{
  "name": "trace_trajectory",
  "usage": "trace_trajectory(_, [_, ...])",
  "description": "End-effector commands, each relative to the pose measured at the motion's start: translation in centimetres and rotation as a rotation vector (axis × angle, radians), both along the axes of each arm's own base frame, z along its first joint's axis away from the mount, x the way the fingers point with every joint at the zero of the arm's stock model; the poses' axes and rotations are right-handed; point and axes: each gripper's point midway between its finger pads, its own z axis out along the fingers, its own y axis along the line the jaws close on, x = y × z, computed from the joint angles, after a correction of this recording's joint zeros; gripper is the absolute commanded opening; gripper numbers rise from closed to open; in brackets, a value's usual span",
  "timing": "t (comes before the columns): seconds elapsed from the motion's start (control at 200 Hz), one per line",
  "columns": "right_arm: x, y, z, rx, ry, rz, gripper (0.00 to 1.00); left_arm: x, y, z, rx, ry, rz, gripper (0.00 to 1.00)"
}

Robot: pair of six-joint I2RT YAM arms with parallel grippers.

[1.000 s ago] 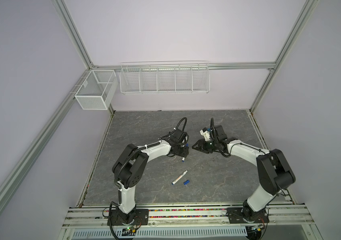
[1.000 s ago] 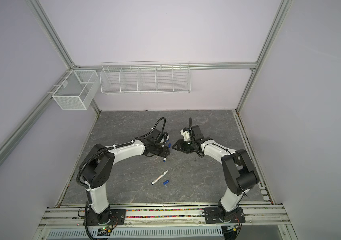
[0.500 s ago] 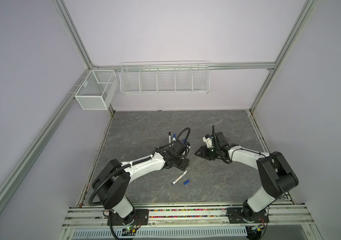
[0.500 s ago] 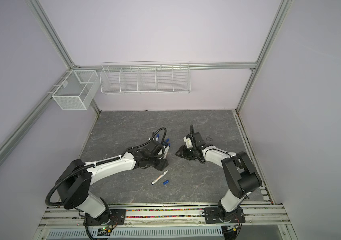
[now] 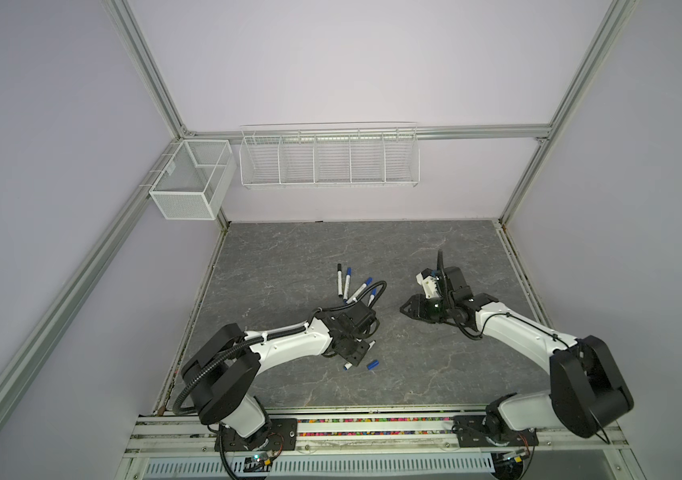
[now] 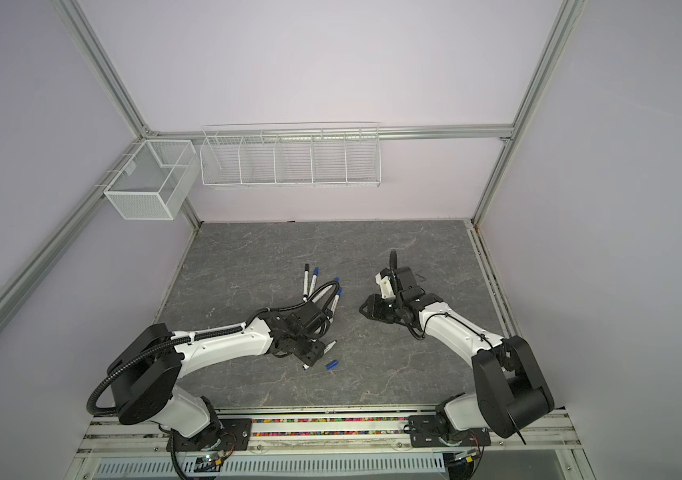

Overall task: Insert the pens into the pen caps
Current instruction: 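Grasp the last uncapped white marker with the left gripper and lift it upright, then hold the marker upright with the left gripper while the right gripper nears the cap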

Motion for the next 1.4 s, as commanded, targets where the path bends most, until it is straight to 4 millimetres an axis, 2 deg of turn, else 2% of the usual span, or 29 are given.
trace_trajectory(0.0, [-0.9, -1.3, -0.5, -0.048, 0.013, -0.006, 0.43, -0.4, 0.0, -0.6, 0.043, 0.045, -0.018, 0.49])
trace_trajectory(0.17, [-1.0, -1.7, -0.3, -0.055, 0.009, -0.014, 0.42, -0.5, 0.1, -1.8, 0.113, 0.091, -0.031, 0.4])
trace_trajectory(0.3, [-1.1, -1.9, -0.1, -0.051, 0.007, -0.02, 0.42, -0.3, 0.1, -1.9, 0.119, 0.083, -0.03, 0.21])
trace_trajectory(0.455, [-1.1, -2.1, 1.0, -0.043, -0.039, -0.031, 0.42, 0.4, -1.0, -0.5, 0.054, 0.046, -0.039, 0.0])
trace_trajectory(0.61, [-1.4, -1.8, 1.9, -0.036, -0.068, -0.013, 0.44, 2.2, -4.0, 3.3, -0.138, 0.006, -0.068, 0.0])
trace_trajectory(0.74, [-2.2, 0.6, 3.0, 0.005, -0.094, 0.064, 0.44, 4.2, -6.5, 7.1, -0.361, -0.01, -0.052, 0.0])
trace_trajectory(0.845, [-2.7, 3.0, 4.6, 0.074, -0.159, 0.113, 0.45, 5.0, -8.0, 9.1, -0.436, -0.035, -0.075, 0.0])
trace_trajectory(0.99, [-1.9, 4.4, 6.1, 0.14, -0.198, 0.103, 0.46, 5.3, -9.2, 10.1, -0.479, -0.039, -0.095, 0.0])
trace_trajectory(1.205, [-0.6, 5.7, 5.1, 0.155, -0.157, 0.086, 0.45, 4.9, -9.5, 11.3, -0.546, -0.052, -0.106, 0.0])
trace_trajectory(1.309, [-0.1, 6.2, 4.9, 0.172, -0.15, 0.086, 0.41, 4.8, -9.3, 11.5, -0.557, -0.064, -0.106, 0.0])
trace_trajectory(1.394, [0.0, 6.5, 4.8, 0.177, -0.145, 0.093, 0.31, 4.9, -9.0, 11.7, -0.558, -0.08, -0.096, 0.0])
